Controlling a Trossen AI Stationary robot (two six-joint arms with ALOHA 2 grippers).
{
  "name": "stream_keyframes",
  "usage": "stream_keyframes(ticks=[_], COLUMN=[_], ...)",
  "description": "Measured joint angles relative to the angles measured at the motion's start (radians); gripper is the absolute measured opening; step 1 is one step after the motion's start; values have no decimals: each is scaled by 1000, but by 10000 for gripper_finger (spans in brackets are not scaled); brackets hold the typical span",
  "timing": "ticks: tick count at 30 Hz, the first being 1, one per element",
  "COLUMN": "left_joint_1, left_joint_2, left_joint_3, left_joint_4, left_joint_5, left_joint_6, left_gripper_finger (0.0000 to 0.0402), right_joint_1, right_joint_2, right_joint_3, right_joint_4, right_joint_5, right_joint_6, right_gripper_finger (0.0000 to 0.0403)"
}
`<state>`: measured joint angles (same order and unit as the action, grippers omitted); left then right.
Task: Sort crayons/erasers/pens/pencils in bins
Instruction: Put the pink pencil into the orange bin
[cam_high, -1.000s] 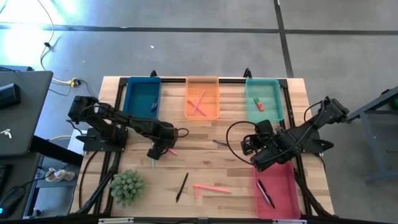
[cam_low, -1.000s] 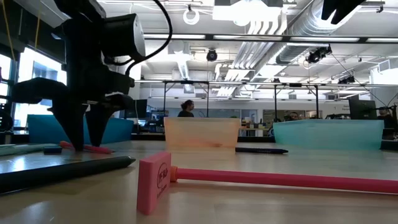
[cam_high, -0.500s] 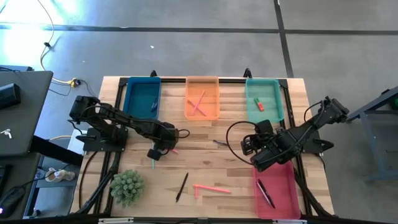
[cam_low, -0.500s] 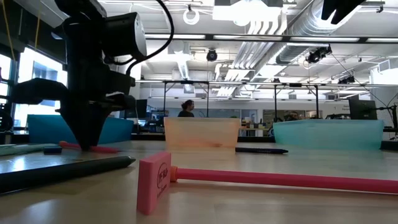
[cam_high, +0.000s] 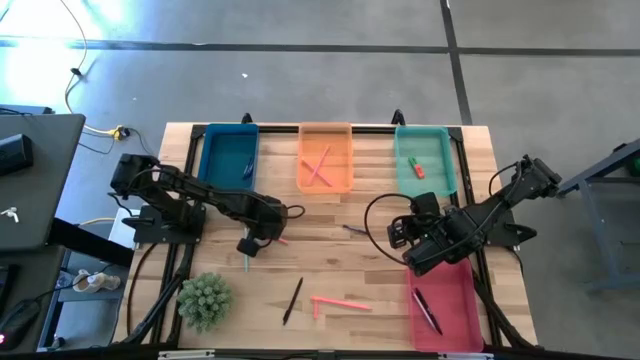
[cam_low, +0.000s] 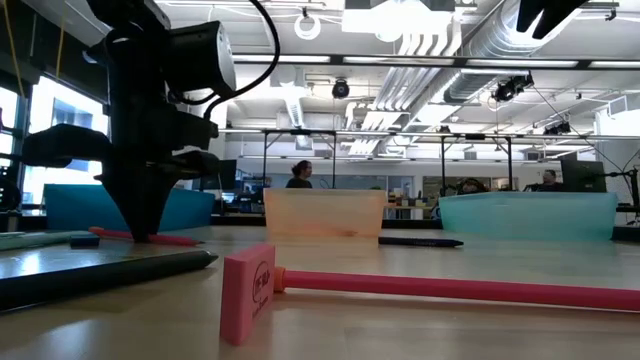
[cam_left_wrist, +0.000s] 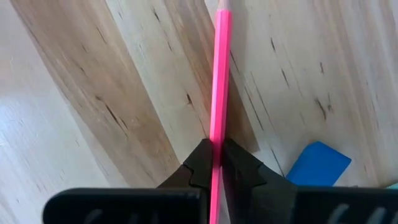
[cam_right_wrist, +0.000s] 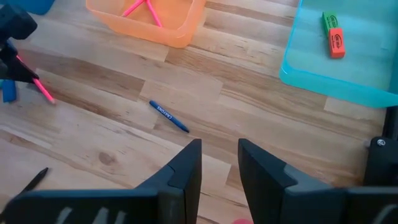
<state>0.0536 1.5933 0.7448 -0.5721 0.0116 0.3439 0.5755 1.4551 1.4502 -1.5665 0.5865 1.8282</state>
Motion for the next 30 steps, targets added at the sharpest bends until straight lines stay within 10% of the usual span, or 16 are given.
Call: stream_keyframes(ticks=[30], left_joint_1=[334], left_joint_2=[-194], left_joint_3=[148], left_joint_4=[461], left_joint_5=[133], left_joint_6=[-251], left_gripper_finger=[7], right_joint_1=[-74], right_joint_2=[-3], right_joint_3=[67], right_joint_4=[-2], right_joint_5=[91], right_joint_6=[-94], right_gripper_finger=[96])
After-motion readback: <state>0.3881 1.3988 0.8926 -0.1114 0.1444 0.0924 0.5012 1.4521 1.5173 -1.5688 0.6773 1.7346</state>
